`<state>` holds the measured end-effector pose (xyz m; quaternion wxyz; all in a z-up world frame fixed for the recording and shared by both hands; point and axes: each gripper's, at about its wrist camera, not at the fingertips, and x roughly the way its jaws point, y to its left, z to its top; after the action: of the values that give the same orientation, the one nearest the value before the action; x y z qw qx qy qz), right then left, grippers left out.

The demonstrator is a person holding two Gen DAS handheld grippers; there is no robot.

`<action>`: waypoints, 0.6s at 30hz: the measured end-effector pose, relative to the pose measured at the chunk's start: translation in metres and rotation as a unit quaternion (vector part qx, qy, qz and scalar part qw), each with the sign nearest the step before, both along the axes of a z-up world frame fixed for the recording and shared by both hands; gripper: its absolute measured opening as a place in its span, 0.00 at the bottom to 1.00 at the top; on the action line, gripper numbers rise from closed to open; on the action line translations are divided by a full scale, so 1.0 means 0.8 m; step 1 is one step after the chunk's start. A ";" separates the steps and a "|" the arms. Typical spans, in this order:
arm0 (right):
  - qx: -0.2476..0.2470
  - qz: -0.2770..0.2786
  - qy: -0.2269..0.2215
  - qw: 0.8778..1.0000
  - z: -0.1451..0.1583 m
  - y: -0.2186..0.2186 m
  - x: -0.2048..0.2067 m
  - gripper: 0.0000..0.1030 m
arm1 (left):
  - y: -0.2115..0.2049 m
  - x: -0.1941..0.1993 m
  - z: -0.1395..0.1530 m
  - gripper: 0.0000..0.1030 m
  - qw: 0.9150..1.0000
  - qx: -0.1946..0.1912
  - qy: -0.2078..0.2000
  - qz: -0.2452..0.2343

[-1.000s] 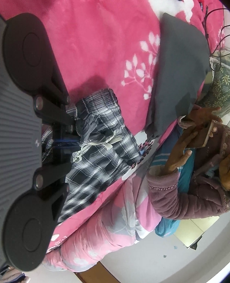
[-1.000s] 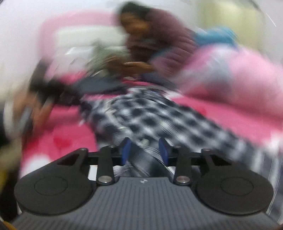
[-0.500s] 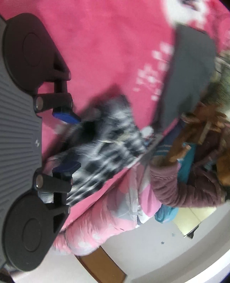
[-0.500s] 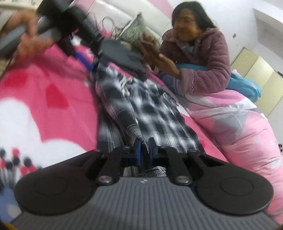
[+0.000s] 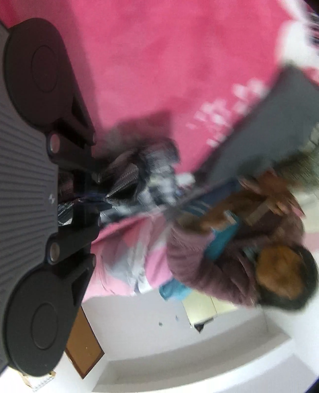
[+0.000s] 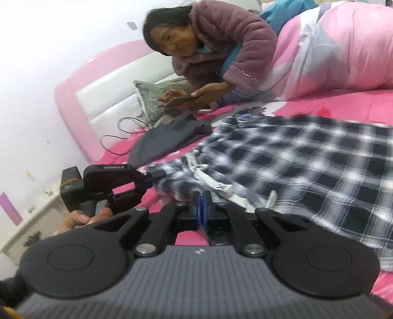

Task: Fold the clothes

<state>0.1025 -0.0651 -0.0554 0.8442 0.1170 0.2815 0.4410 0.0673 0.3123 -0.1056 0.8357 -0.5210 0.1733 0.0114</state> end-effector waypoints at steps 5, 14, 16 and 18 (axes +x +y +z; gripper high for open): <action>-0.051 0.145 0.032 0.988 -0.016 0.036 -0.030 0.03 | 0.024 -0.032 0.026 0.04 0.998 0.046 0.020 0.026; -0.130 0.164 -0.030 0.977 -0.033 0.068 -0.078 0.27 | 0.051 -0.043 0.010 0.62 0.998 0.036 0.046 0.027; -0.125 0.152 -0.047 0.979 -0.022 0.061 -0.078 0.33 | 0.045 -0.026 0.014 0.69 0.998 0.050 0.050 0.003; -0.116 0.140 -0.050 0.982 -0.015 0.052 -0.083 0.33 | 0.034 -0.007 0.013 0.70 0.994 0.072 0.077 -0.015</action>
<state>0.0364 -0.0231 -0.0674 0.7948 -0.0443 0.3015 0.5248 0.0617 0.3391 -0.0952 0.8551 -0.4544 0.2442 0.0514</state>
